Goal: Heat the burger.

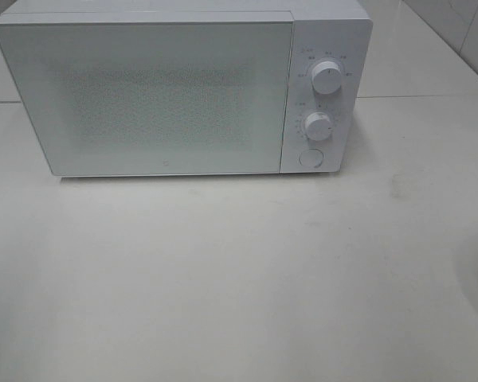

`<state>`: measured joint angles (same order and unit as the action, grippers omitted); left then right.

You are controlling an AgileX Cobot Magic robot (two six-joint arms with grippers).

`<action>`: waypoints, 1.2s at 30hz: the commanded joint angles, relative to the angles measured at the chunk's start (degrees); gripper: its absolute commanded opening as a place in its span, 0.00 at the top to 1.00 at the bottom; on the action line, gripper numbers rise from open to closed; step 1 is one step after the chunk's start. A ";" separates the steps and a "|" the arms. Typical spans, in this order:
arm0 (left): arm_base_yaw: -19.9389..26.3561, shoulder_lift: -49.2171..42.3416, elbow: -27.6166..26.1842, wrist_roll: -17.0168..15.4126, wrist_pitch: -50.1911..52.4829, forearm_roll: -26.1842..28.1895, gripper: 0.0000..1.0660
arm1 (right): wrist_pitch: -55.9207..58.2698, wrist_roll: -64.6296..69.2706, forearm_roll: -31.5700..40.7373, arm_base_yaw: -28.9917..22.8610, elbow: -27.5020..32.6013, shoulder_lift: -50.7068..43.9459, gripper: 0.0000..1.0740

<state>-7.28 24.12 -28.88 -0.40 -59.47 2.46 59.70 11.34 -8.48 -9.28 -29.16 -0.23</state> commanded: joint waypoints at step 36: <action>6.53 -25.78 0.23 0.06 0.00 -1.26 0.16 | -0.17 -0.40 0.06 0.40 0.11 -1.49 0.30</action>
<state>-1.09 -0.29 -28.82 0.00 -59.53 0.74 59.70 11.34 -8.48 -9.28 -29.16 -0.23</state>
